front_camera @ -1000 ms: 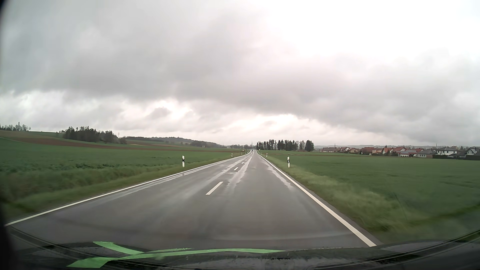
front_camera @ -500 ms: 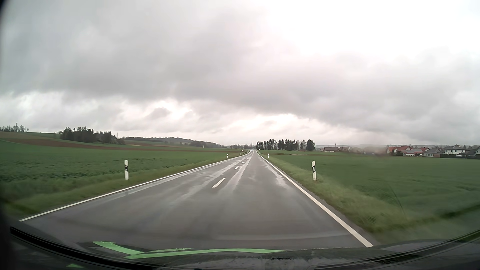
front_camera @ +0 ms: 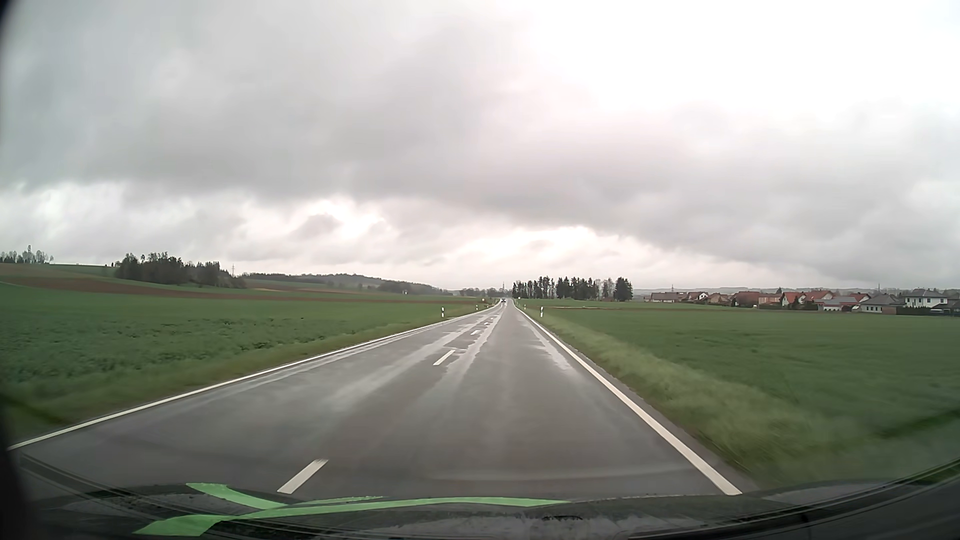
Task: Follow the waypoints while adhering to traffic rules and regulations
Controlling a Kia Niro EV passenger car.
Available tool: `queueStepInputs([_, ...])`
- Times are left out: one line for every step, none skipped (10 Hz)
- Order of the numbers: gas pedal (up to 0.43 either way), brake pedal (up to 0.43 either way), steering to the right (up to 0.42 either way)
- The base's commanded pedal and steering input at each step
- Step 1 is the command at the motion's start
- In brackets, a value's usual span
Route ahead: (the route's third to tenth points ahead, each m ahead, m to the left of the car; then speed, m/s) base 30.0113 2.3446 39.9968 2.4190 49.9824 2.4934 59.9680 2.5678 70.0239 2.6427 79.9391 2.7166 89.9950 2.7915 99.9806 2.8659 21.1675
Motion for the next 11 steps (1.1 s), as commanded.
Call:
queueStepInputs([0.047,0.0,0.0])
queueStepInputs([0.028,0.0,0.0])
queueStepInputs([0.02,0.0,0.0])
queueStepInputs([0.02,0.0,0.0])
queueStepInputs([0.028,0.0,0.0])
queueStepInputs([0.039,0.0,0.0])
queueStepInputs([0.079,0.0,-0.002])
queueStepInputs([0.098,0.0,-0.003])
queueStepInputs([0.11,0.0,-0.003])
queueStepInputs([0.11,0.0,-0.003])
queueStepInputs([0.118,0.0,-0.002])
